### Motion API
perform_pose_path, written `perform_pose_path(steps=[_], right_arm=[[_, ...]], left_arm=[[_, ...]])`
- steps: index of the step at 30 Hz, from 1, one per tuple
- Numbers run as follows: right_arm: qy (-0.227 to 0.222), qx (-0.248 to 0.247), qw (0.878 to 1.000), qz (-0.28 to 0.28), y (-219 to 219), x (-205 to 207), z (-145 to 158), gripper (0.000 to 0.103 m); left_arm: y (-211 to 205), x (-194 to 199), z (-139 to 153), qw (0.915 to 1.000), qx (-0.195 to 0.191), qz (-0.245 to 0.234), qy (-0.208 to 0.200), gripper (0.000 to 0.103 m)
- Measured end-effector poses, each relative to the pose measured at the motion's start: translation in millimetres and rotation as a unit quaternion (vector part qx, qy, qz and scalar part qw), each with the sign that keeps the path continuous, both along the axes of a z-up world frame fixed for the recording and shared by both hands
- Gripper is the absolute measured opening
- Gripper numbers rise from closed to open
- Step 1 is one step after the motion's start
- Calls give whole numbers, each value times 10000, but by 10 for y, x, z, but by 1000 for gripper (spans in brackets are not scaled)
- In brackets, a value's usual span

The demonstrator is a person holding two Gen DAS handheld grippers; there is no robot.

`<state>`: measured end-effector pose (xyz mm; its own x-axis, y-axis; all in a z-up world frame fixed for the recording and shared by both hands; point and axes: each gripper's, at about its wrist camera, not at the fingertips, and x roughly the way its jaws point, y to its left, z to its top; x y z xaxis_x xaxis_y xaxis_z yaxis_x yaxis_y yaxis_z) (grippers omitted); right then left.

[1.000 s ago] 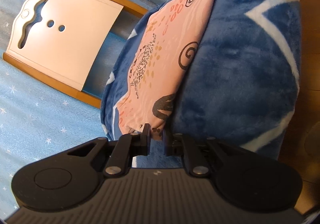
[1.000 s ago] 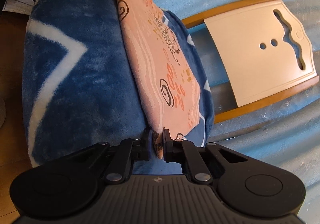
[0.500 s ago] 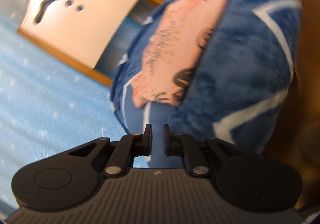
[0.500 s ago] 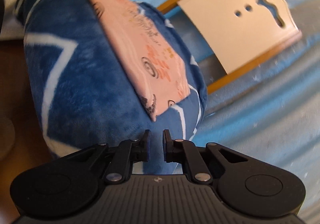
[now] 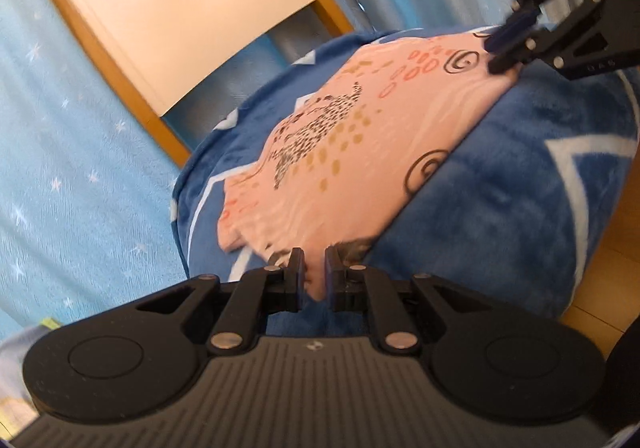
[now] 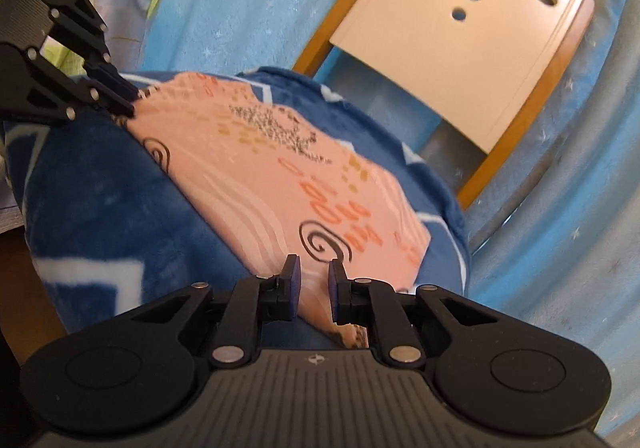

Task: Fold clothes
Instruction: 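Lower the pants onto the blue blanket and open both grippers, then withdraw both grippers from the folded pants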

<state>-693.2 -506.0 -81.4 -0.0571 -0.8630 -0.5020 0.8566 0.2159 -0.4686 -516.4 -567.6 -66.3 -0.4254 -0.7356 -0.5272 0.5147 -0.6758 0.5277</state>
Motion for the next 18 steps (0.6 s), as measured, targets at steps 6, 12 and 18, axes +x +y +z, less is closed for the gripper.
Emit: perform_pose_path(steps=[6,12,18], right_arm=[[-276,40,9990,-352,75,-163,37,14],[-377,103,9985,-378,125,-218,28,17],[-839,286,9943,-596,76,-319,100,19]], left_arm=[[-24,26,21,10000,-1,94,3,10],[10,-14,-26,9998,-90,94,-120,8],[4,46,54,9993,168,300,146,9]])
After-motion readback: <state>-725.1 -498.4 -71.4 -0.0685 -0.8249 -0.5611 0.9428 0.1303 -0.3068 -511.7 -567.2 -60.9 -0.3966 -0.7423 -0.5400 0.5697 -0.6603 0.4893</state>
